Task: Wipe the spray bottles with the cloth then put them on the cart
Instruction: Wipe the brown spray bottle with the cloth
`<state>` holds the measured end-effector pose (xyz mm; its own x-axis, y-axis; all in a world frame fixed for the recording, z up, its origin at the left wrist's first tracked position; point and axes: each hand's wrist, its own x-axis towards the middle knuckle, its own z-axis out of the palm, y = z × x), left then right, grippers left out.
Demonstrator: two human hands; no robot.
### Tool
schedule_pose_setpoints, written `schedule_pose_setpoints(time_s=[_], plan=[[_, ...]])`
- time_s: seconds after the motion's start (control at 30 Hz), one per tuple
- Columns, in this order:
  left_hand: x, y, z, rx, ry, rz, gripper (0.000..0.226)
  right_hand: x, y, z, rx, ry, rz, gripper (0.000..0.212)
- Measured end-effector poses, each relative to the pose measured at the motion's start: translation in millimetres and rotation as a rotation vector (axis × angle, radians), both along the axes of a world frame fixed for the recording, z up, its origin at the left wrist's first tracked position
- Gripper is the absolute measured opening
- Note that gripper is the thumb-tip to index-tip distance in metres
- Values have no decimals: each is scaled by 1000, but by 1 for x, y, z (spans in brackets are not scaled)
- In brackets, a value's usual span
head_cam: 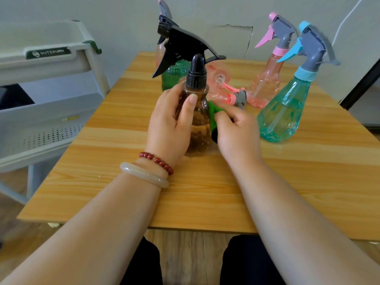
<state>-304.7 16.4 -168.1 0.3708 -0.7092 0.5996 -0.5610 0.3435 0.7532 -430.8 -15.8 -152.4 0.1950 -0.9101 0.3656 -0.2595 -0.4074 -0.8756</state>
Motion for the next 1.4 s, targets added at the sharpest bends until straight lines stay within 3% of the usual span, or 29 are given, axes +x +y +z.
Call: schedule_pose_setpoints(time_s=[0.1, 0.23, 0.27, 0.33, 0.47, 0.53, 0.67, 0.77, 0.9, 0.97, 1.1, 1.2, 1.3, 1.4], plan=[[0, 1, 2, 7, 25, -20, 30, -1, -2, -1, 61, 38, -2, 35], [0, 3, 4, 28, 34, -65, 20, 7, 9, -1, -353, -76, 114, 41], [0, 3, 3, 33, 46, -75, 21, 7, 8, -2, -373, -73, 127, 41], [0, 2, 1, 63, 68, -100, 28, 6, 5, 0, -220, -47, 104, 39], [2, -2, -2, 172, -15, -19, 60, -4, -11, -8, 88, 262, 41, 37], [4, -3, -3, 192, -31, -4, 61, -3, -8, -4, 52, 213, 46, 37], [7, -3, -3, 153, -57, -44, 67, 3, 8, 0, -250, -45, 172, 42], [6, -3, -2, 144, -9, -54, 64, 1, 3, 0, -152, 37, 140, 41], [5, -1, -1, 173, 37, -14, 32, -4, -10, -7, 54, 263, 53, 37], [5, -1, 0, 188, 57, -24, 37, -3, -6, -3, -3, 192, 46, 37], [-1, 1, 0, 197, 21, -10, 70, 3, 8, 2, -275, -46, 175, 41], [-4, 3, 0, 212, -59, 88, 82, 0, 2, 3, -85, 118, 108, 39], [0, 3, 0, 195, -43, 72, 72, -7, -6, 0, 80, 343, 25, 38], [2, 2, 0, 213, -15, 64, 59, -5, -4, 2, 66, 161, 15, 38]])
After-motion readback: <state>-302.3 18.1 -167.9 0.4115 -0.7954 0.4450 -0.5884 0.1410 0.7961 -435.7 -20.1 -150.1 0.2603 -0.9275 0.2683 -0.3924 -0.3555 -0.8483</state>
